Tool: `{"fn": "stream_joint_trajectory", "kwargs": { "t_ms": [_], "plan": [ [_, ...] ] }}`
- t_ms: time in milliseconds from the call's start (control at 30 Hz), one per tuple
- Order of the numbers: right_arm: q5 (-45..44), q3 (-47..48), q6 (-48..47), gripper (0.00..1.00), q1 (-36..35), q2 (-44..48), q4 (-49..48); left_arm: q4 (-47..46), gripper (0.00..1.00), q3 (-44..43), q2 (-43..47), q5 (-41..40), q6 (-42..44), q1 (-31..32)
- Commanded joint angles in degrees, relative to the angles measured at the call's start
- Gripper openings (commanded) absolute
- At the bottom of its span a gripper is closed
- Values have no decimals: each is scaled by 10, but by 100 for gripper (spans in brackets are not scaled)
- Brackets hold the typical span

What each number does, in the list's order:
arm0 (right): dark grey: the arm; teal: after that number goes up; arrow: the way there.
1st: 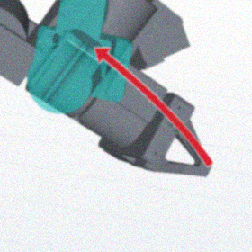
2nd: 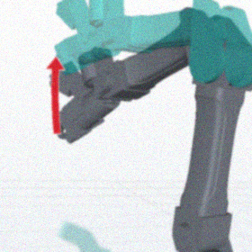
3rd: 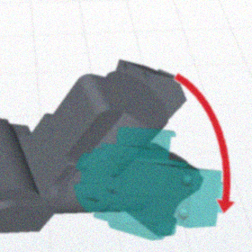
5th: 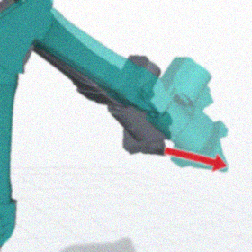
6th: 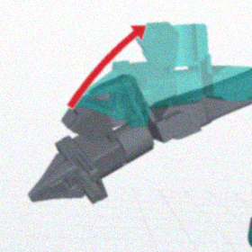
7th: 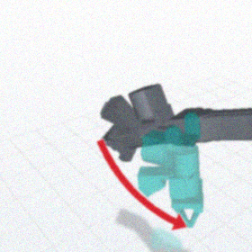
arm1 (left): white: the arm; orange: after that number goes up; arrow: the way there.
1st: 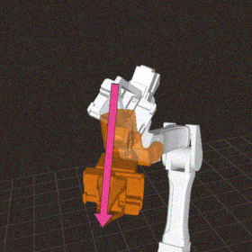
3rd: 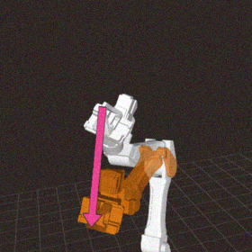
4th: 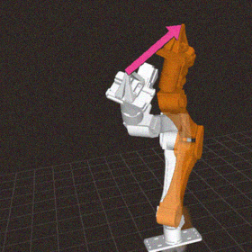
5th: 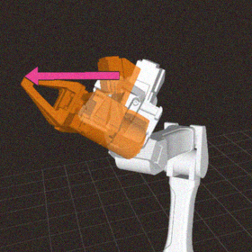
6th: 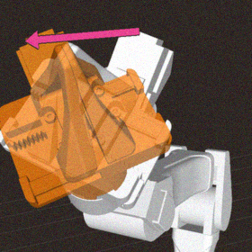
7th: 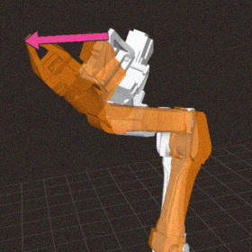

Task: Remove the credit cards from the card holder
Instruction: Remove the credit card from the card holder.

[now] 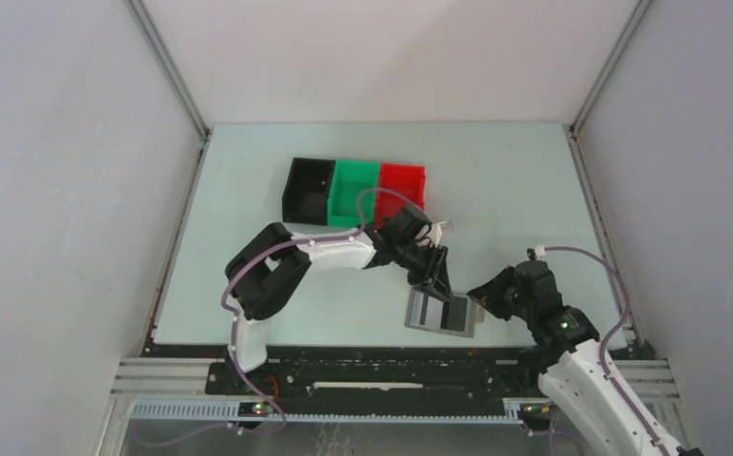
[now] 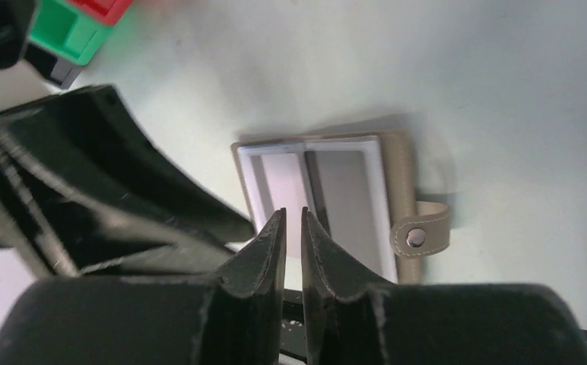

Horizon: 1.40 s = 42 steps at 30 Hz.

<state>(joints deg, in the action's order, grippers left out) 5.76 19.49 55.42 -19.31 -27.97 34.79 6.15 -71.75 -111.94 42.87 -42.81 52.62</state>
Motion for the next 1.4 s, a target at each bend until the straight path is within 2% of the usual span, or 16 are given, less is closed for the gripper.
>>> {"fn": "stream_joint_trajectory", "kwargs": {
  "t_ms": [0,100,300,667,967,1367],
  "plan": [
    [-40,32,20,21,-56,-23,-31,-21,36,20,21,-7,-20,-8],
    [-51,31,24,21,-78,-69,-48,-44,36,25,13,7,-37,-8],
    [-85,7,22,21,-78,-123,-46,-51,36,27,-8,34,-44,-8],
    [-36,-55,18,20,-62,-166,-114,-53,36,36,-48,43,-43,-8],
    [-51,-70,26,21,-60,-131,-86,-22,37,37,-61,29,-26,-9],
    [-37,-89,33,21,-56,-127,-100,-36,36,27,-77,27,-40,-9]
  ]
}}
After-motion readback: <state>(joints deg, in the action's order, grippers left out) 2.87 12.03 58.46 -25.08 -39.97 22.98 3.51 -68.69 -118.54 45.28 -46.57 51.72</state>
